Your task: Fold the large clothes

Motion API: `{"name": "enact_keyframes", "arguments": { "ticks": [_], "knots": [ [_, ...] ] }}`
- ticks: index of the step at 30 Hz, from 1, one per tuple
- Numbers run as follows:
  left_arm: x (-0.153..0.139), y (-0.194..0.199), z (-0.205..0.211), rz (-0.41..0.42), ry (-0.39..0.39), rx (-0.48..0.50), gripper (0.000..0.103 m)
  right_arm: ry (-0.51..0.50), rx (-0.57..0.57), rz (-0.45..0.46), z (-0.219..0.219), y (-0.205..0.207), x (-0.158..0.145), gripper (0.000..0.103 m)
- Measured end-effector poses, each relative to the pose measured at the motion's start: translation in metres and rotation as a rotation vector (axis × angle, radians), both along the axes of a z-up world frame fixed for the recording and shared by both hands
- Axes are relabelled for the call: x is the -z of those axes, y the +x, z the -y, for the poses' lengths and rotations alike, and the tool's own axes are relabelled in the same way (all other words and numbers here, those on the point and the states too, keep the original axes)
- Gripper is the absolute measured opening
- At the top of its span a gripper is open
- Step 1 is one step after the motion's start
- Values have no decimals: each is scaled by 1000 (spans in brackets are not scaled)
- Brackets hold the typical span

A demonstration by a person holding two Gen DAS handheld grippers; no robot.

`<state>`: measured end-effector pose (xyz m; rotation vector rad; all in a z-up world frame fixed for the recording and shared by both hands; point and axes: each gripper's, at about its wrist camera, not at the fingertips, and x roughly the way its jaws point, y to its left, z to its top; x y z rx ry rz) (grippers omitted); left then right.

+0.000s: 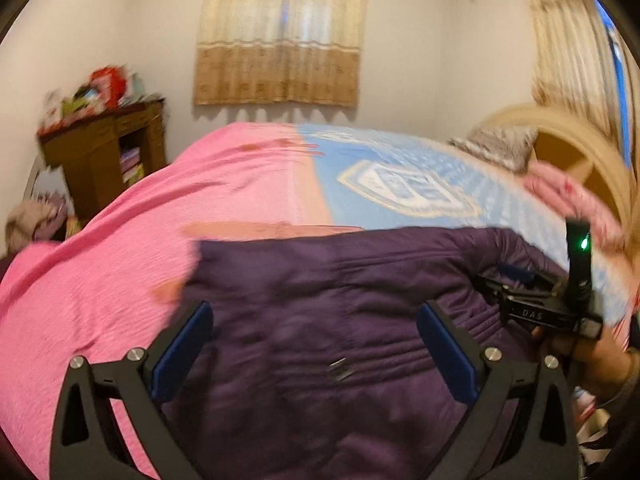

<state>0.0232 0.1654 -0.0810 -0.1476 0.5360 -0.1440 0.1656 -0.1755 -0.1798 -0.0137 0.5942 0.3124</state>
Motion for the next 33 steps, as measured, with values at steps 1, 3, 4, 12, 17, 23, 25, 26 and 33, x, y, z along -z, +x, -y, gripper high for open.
{"name": "enact_keyframes", "arguments": {
  "ticks": [1, 3, 4, 12, 17, 23, 25, 26, 33],
  "knots": [
    [3, -4, -13, -18, -27, -9, 103, 3, -3, -2, 0, 0, -1, 73],
    [16, -13, -42, -70, -87, -23, 103, 33, -24, -26, 4, -1, -7, 75],
    [24, -16, -54, -96, -123, -30, 103, 39, -29, -42, 5, -2, -12, 77],
    [81, -23, -89, -182, -538, 89, 101, 118, -41, 22, -14, -42, -41, 82],
    [94, -7, -65, -217, -572, 191, 87, 60, -116, 90, -35, -60, -38, 83],
    [114, 9, -63, -201, -609, 182, 86, -33, -99, 3, -37, -43, -10, 85],
    [114, 11, -60, -190, -671, 251, 54, -50, -90, 18, -39, -46, -11, 86],
    [115, 11, -59, -186, -697, 258, 53, -68, -84, 7, -41, -46, -12, 86],
    [118, 7, -68, -155, -692, 251, 57, -69, -67, -44, -46, -51, -22, 87]
  ]
}}
